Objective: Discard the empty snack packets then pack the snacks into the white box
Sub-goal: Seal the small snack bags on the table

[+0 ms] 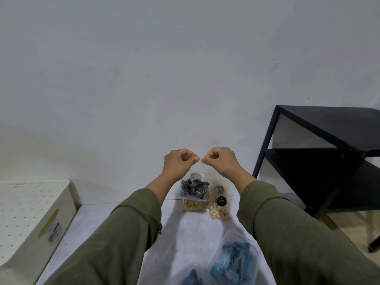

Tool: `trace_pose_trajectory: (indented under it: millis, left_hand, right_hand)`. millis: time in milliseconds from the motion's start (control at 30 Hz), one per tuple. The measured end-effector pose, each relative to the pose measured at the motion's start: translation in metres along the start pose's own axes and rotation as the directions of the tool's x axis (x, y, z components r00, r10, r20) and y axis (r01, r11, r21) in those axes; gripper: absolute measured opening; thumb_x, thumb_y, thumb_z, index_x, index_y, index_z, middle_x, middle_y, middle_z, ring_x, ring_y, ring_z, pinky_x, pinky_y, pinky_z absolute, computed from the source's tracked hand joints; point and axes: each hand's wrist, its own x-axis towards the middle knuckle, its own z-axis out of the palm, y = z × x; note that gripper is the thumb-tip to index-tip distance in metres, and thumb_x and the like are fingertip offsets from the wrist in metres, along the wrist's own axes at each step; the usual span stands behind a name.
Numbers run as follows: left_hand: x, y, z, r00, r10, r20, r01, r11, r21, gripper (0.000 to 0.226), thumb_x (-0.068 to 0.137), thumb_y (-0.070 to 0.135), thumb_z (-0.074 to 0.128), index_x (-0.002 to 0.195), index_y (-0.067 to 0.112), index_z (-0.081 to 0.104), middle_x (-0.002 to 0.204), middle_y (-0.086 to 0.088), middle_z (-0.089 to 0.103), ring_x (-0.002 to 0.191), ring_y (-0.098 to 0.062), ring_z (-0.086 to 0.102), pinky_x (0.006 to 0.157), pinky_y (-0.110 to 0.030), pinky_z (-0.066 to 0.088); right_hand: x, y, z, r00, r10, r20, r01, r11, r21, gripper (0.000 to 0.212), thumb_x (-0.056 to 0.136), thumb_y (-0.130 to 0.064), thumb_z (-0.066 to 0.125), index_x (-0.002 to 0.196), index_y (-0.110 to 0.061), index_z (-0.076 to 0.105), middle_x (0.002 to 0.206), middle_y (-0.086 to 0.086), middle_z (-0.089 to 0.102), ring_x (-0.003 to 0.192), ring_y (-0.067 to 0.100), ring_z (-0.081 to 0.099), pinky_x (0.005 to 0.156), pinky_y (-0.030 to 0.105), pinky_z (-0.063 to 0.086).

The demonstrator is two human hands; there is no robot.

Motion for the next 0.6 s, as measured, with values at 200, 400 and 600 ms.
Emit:
trace_pose_trajectory:
  millis: [200, 400, 600]
  left_hand:
    - [0.0037, 0.0018, 0.0014, 0.999, -0.020, 0.025, 0.021, 1.000, -0.019, 0.007, 0.080, 0.017, 0.073, 0.087, 0.016, 0.071, 0.082, 0.008, 0.067, 0.077, 0.000, 0.062, 0.065, -0.005, 0.043]
    - [0.0058, 0.0030, 0.0024, 1.000, -0.013, 0.021, 0.013, 1.000, -0.005, 0.010, 0.081, 0.014, 0.071, 0.091, 0.016, 0.072, 0.076, 0.010, 0.063, 0.072, 0.001, 0.059, 0.060, 0.000, 0.041]
    - [0.0067, -0.0008, 0.0025, 1.000, -0.010, 0.025, 0.011, 1.000, -0.001, 0.010, 0.082, 0.014, 0.070, 0.091, 0.018, 0.071, 0.086, 0.004, 0.068, 0.082, -0.007, 0.063, 0.075, -0.012, 0.045]
  right_hand:
    - [0.0043, 0.0035, -0.0042, 1.000, 0.018, 0.022, -0.018, 1.000, 0.018, 0.008, 0.077, -0.015, 0.074, 0.077, -0.008, 0.069, 0.074, -0.003, 0.065, 0.071, 0.006, 0.058, 0.065, 0.017, 0.045]
    - [0.0060, 0.0014, -0.0026, 1.000, 0.022, -0.013, -0.022, 1.000, -0.007, 0.010, 0.084, -0.017, 0.067, 0.076, -0.011, 0.063, 0.068, -0.005, 0.055, 0.064, 0.006, 0.049, 0.059, 0.018, 0.039]
    - [0.0064, 0.0042, 0.0013, 0.999, -0.005, -0.036, 0.004, 1.000, -0.020, 0.010, 0.085, -0.019, 0.065, 0.078, -0.013, 0.063, 0.067, -0.007, 0.054, 0.067, 0.011, 0.048, 0.060, 0.019, 0.039]
